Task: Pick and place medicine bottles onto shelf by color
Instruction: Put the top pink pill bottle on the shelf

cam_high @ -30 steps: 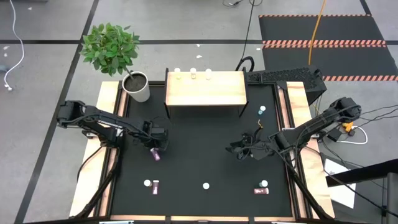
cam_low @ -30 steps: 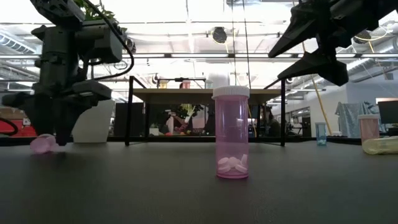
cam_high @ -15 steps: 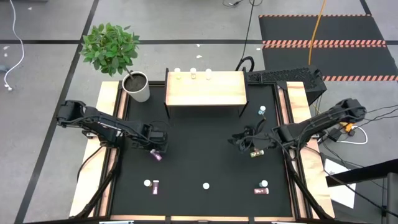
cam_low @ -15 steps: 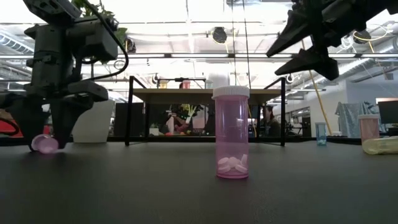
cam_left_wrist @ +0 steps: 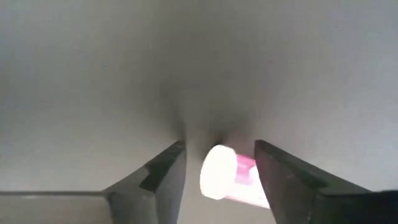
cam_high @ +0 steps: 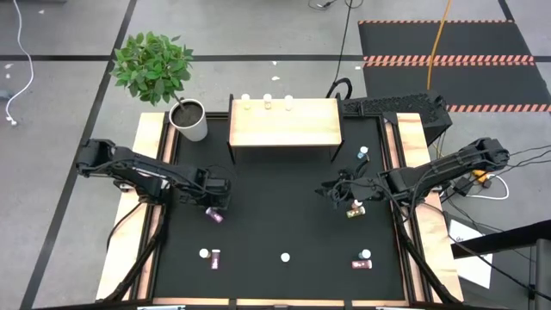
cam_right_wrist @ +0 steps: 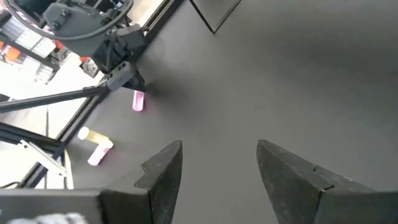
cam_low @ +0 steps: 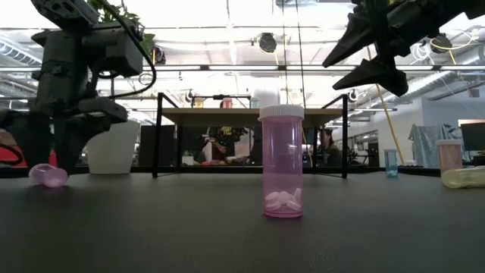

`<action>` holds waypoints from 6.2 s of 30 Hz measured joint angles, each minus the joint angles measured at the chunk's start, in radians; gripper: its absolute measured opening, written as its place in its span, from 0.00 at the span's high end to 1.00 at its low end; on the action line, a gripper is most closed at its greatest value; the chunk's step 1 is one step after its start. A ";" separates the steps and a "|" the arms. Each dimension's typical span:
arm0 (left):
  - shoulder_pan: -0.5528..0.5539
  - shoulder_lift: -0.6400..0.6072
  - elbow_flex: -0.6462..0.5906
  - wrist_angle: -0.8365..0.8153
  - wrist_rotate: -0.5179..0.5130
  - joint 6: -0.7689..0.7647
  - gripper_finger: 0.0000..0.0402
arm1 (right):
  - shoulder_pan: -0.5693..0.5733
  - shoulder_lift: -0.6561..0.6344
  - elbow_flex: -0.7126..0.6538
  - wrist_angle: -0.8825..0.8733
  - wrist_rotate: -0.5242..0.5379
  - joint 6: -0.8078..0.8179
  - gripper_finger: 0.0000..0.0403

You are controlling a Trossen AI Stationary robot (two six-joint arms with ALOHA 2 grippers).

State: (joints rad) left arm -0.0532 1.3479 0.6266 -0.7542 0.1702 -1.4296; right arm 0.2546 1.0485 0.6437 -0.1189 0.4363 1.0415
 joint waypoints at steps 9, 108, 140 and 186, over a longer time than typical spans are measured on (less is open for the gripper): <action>-0.132 -0.157 0.015 -0.021 -0.124 -0.449 0.27 | 0.002 -0.003 0.000 -0.035 -0.042 0.036 0.50; 0.304 -0.018 0.329 1.289 -0.117 0.990 0.71 | -0.593 0.214 0.280 0.549 -0.680 -0.516 0.36; 0.424 0.171 0.381 1.460 0.023 1.095 0.71 | -0.714 0.385 0.466 0.465 -0.884 -0.695 0.54; 0.470 0.120 0.553 0.973 -0.030 1.245 0.45 | -0.711 0.385 0.464 0.333 -0.721 -1.047 0.75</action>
State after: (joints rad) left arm 0.4166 1.4681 1.1793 0.2190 0.1406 -0.1848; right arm -0.4564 1.4330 1.1080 0.2146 -0.2850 -0.0051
